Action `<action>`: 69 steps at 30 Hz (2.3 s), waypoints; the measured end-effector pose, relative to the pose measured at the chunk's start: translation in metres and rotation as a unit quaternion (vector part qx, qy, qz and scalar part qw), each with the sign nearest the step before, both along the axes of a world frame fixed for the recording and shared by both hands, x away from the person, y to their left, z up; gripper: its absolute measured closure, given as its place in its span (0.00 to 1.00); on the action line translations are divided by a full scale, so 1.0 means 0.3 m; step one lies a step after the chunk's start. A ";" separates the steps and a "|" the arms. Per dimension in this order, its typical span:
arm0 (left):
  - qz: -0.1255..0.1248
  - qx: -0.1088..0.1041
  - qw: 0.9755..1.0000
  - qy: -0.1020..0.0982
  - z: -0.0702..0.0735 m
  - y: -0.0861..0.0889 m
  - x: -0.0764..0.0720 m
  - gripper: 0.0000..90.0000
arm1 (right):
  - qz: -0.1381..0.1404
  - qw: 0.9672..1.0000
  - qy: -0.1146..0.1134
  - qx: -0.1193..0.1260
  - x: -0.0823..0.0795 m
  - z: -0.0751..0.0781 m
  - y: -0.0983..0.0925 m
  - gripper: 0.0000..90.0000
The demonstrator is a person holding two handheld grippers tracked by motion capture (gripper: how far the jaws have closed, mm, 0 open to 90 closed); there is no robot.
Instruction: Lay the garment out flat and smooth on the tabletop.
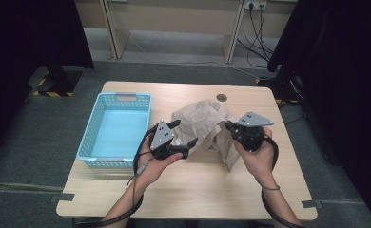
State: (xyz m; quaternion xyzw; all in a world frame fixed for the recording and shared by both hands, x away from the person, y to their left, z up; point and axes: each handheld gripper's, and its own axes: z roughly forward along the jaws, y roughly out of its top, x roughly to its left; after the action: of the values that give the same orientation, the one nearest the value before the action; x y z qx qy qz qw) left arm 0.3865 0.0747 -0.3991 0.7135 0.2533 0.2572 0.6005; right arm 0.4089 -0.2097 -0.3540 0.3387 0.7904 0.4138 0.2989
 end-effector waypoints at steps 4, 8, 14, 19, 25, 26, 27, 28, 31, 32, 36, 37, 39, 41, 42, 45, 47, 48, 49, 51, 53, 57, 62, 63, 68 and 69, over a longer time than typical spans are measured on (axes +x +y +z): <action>0.000 0.002 1.000 0.002 -0.004 -0.001 0.000 0.17 | -0.031 1.000 0.003 0.001 0.026 0.004 -0.065 0.99; 0.000 0.006 1.000 0.005 -0.007 0.001 0.001 0.17 | -0.068 0.998 0.014 0.004 0.058 -0.019 -0.137 0.99; 0.003 0.014 1.000 0.010 -0.017 -0.002 0.009 0.17 | -0.099 0.993 0.060 -0.034 0.093 -0.112 -0.193 0.98; 0.001 0.018 1.000 0.012 -0.022 -0.006 0.007 0.17 | -0.087 0.990 0.096 -0.058 0.102 -0.191 -0.191 0.94; 0.007 0.016 1.000 0.012 -0.016 0.013 0.007 0.17 | -0.076 0.991 0.086 -0.072 0.053 -0.174 -0.211 0.62; 0.010 0.013 1.000 0.011 -0.014 0.017 0.007 0.17 | -0.070 0.991 0.079 -0.081 0.018 -0.147 -0.221 0.58; 0.010 0.013 1.000 0.011 -0.014 0.017 0.007 0.17 | -0.070 0.991 0.079 -0.081 0.018 -0.147 -0.221 0.58; 0.011 0.012 1.000 0.010 -0.013 0.017 0.008 0.17 | -0.056 0.991 0.072 -0.100 -0.016 -0.128 -0.227 0.56; 0.010 0.012 1.000 0.010 -0.013 0.013 0.007 0.17 | -0.048 0.991 0.061 -0.109 -0.064 -0.099 -0.235 0.56; 0.009 0.013 1.000 0.010 -0.013 0.011 0.007 0.17 | -0.043 0.992 0.057 -0.105 -0.082 -0.086 -0.235 0.56; 0.009 0.012 1.000 0.009 -0.014 0.004 0.007 0.17 | 0.000 0.995 0.045 -0.093 -0.145 -0.053 -0.187 0.57; 0.009 0.012 1.000 0.009 -0.013 0.004 0.007 0.17 | 0.010 0.995 0.044 -0.093 -0.151 -0.054 -0.170 0.57; 0.010 0.012 1.000 0.009 -0.013 0.004 0.007 0.17 | 0.040 0.994 0.045 -0.091 -0.162 -0.061 -0.121 0.58; 0.010 0.013 1.000 0.008 -0.012 0.006 0.006 0.17 | 0.072 0.992 0.049 -0.095 -0.159 -0.080 -0.061 0.58; 0.010 0.013 1.000 0.008 -0.011 0.007 0.005 0.17 | 0.082 0.990 0.055 -0.098 -0.152 -0.094 -0.032 0.58; 0.009 0.014 1.000 0.008 -0.008 0.012 0.004 0.18 | 0.115 0.984 0.073 -0.113 -0.123 -0.139 0.044 0.62; 0.011 0.015 1.000 0.008 -0.006 0.016 0.004 0.17 | 0.129 0.980 0.091 -0.119 -0.101 -0.172 0.097 0.62; 0.011 0.015 1.000 0.008 -0.004 0.018 0.004 0.18 | 0.139 0.978 0.098 -0.121 -0.089 -0.188 0.123 0.62; 0.011 0.015 1.000 0.007 -0.003 0.020 0.004 0.17 | 0.147 0.976 0.110 -0.121 -0.077 -0.204 0.146 0.63; 0.012 0.015 1.000 0.006 -0.001 0.023 0.003 0.17 | 0.157 0.971 0.128 -0.126 -0.054 -0.237 0.187 0.63; 0.012 0.014 1.000 0.005 0.000 0.027 0.002 0.17 | 0.163 0.967 0.139 -0.137 -0.041 -0.267 0.218 0.63; 0.013 0.014 1.000 0.008 -0.005 0.033 0.004 0.17 | 0.164 0.964 0.158 -0.138 -0.013 -0.300 0.239 0.64; 0.013 0.014 1.000 0.007 -0.006 0.032 0.005 0.17 | 0.162 0.961 0.180 -0.134 0.017 -0.323 0.243 0.67; 0.013 0.014 1.000 0.007 -0.007 0.032 0.005 0.18 | 0.160 0.961 0.181 -0.134 0.019 -0.324 0.245 0.68; 0.014 0.014 1.000 0.007 -0.007 0.033 0.004 0.17 | 0.160 0.961 0.184 -0.131 0.032 -0.333 0.249 0.72; 0.014 0.013 1.000 0.007 -0.007 0.034 0.004 0.17 | 0.161 0.960 0.186 -0.130 0.034 -0.337 0.249 0.73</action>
State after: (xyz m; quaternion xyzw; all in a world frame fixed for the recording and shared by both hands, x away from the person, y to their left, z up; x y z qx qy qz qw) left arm 0.3878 0.0848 -0.4012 0.7197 0.2635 0.2642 0.5855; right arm 0.4191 -0.1350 -0.4551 0.2364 0.9232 0.2795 0.1174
